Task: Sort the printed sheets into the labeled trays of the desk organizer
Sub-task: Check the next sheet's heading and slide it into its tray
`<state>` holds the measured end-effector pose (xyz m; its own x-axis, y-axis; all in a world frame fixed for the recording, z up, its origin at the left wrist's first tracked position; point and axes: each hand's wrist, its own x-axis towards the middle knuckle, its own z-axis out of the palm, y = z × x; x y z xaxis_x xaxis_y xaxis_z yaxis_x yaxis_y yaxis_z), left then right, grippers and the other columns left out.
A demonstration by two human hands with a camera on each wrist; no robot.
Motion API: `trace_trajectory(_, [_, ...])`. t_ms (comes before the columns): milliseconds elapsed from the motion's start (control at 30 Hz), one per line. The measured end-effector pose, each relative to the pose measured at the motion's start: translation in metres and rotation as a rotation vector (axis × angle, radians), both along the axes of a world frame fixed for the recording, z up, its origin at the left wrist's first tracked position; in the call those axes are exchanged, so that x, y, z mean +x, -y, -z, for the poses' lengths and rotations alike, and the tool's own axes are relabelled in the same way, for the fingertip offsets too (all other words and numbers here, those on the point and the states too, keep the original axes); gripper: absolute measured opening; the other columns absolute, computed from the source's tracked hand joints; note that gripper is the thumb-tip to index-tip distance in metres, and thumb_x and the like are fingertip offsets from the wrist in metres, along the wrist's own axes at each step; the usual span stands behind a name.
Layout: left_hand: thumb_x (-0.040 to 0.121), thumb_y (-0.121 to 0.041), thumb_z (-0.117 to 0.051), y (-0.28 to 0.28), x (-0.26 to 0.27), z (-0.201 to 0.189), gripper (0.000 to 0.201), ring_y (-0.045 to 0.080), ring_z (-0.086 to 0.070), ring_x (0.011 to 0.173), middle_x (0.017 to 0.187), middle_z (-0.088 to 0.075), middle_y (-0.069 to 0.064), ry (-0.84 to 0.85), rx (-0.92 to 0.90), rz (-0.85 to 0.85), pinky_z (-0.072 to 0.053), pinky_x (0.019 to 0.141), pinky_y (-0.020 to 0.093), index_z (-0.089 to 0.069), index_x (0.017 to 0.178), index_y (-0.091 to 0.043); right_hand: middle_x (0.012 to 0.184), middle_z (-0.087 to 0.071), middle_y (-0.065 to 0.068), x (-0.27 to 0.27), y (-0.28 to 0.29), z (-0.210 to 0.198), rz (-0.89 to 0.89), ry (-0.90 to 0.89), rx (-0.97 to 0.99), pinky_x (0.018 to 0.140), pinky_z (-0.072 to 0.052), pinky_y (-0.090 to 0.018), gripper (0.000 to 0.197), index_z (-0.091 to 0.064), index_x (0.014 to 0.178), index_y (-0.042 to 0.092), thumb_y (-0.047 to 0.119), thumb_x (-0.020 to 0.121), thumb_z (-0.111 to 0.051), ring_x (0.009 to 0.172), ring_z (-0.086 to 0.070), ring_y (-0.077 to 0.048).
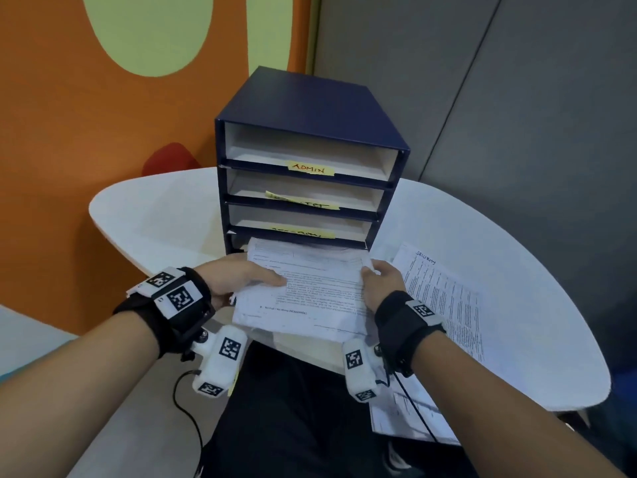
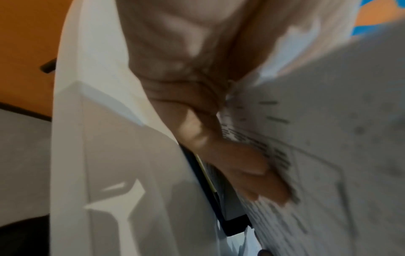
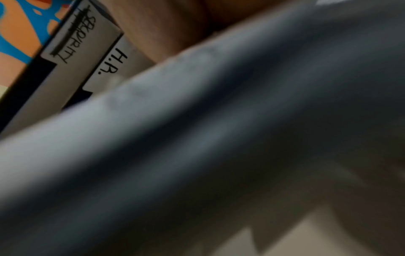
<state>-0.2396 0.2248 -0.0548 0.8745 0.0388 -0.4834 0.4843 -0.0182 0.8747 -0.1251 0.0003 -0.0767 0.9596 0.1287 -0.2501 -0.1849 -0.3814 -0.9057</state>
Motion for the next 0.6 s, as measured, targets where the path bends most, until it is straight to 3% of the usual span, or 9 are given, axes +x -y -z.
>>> trace_trajectory(100, [0.066, -0.028, -0.091, -0.014, 0.006, 0.005, 0.077, 0.028, -0.061, 0.123, 0.135, -0.063, 0.010, -0.012, 0.071, -0.045, -0.042, 0.110, 0.045, -0.060, 0.133, -0.007, 0.100, -0.066, -0.004, 0.000, -0.008, -0.001, 0.002, -0.018, 0.023, 0.072, -0.047, -0.024, 0.023, -0.062, 0.112, 0.008, 0.023, 0.098, -0.052, 0.080, -0.060, -0.017])
trace_trajectory(167, [0.064, -0.041, -0.092, -0.022, 0.012, 0.008, 0.105, 0.030, -0.050, 0.134, 0.150, -0.048, 0.011, -0.017, 0.198, -0.242, -0.037, 0.114, 0.046, -0.040, 0.149, -0.006, 0.088, -0.064, -0.002, -0.007, -0.009, -0.006, -0.062, -0.097, 0.026, 0.071, -0.049, -0.028, 0.020, -0.058, 0.099, 0.012, 0.030, 0.093, -0.059, 0.076, -0.060, -0.017])
trace_trajectory(233, [0.054, -0.053, -0.092, -0.027, 0.016, 0.011, 0.120, 0.037, -0.055, 0.127, 0.142, -0.054, 0.016, -0.032, 0.239, -0.479, -0.044, 0.108, 0.051, -0.036, 0.149, -0.006, 0.087, -0.063, -0.005, -0.015, -0.008, -0.008, -0.133, -0.244, 0.031, 0.064, -0.051, -0.034, 0.031, -0.053, 0.108, 0.011, 0.031, 0.089, -0.066, 0.067, -0.062, -0.017])
trace_trajectory(267, [0.049, -0.056, -0.093, -0.030, 0.017, 0.013, 0.115, 0.039, -0.062, 0.118, 0.131, -0.063, 0.018, -0.028, 0.178, -0.554, -0.049, 0.103, 0.053, -0.047, 0.142, -0.005, 0.083, -0.062, -0.007, -0.017, -0.008, -0.005, -0.143, -0.304, 0.061, 0.052, -0.046, -0.031, 0.044, -0.049, 0.122, 0.009, 0.028, 0.087, -0.068, 0.054, -0.058, -0.015])
trace_trajectory(333, [0.057, -0.048, -0.091, -0.038, 0.019, 0.015, 0.079, 0.038, -0.070, 0.101, 0.118, -0.070, 0.018, -0.034, -0.032, -0.639, -0.056, 0.091, 0.053, -0.066, 0.120, -0.008, 0.076, -0.057, -0.007, -0.016, -0.012, 0.001, -0.119, -0.343, 0.114, 0.041, -0.033, -0.022, 0.062, -0.036, 0.141, 0.009, 0.020, 0.088, -0.067, 0.038, -0.044, -0.010])
trace_trajectory(400, [0.070, -0.038, -0.082, -0.034, 0.019, 0.010, 0.064, 0.033, -0.071, 0.090, 0.116, -0.071, 0.017, -0.023, -0.199, -0.651, -0.061, 0.074, 0.043, -0.064, 0.123, -0.007, 0.070, -0.054, -0.007, -0.009, -0.019, 0.000, -0.056, -0.317, 0.182, 0.037, -0.036, -0.019, 0.059, -0.033, 0.143, 0.004, 0.012, 0.092, -0.062, 0.037, -0.046, -0.008])
trace_trajectory(467, [0.087, -0.029, -0.066, -0.026, 0.020, 0.004, 0.036, 0.025, -0.067, 0.081, 0.099, -0.070, 0.012, 0.047, -0.257, -0.665, -0.062, 0.063, 0.034, -0.063, 0.115, -0.006, 0.085, -0.061, -0.014, -0.001, -0.028, -0.003, 0.014, -0.301, 0.319, 0.052, -0.051, -0.020, 0.052, -0.039, 0.137, -0.007, 0.006, 0.092, -0.061, 0.068, -0.067, -0.018])
trace_trajectory(533, [0.092, -0.021, -0.059, -0.019, 0.021, 0.005, 0.014, 0.024, -0.063, 0.081, 0.090, -0.061, 0.008, 0.123, -0.317, -0.732, -0.061, 0.074, 0.034, -0.060, 0.101, -0.011, 0.130, -0.055, -0.018, 0.001, -0.039, -0.004, 0.034, -0.257, 0.379, 0.081, -0.055, -0.023, 0.063, -0.038, 0.140, -0.008, 0.012, 0.088, -0.068, 0.119, -0.057, -0.031])
trace_trajectory(600, [0.089, -0.014, -0.060, -0.014, 0.019, 0.009, 0.010, 0.026, -0.061, 0.088, 0.099, -0.058, 0.011, 0.169, -0.345, -0.768, -0.060, 0.084, 0.038, -0.058, 0.097, -0.010, 0.152, -0.035, -0.015, -0.002, -0.042, -0.003, 0.047, -0.279, 0.455, 0.103, -0.046, -0.035, 0.080, -0.028, 0.147, -0.001, 0.019, 0.084, -0.072, 0.132, -0.044, -0.031])
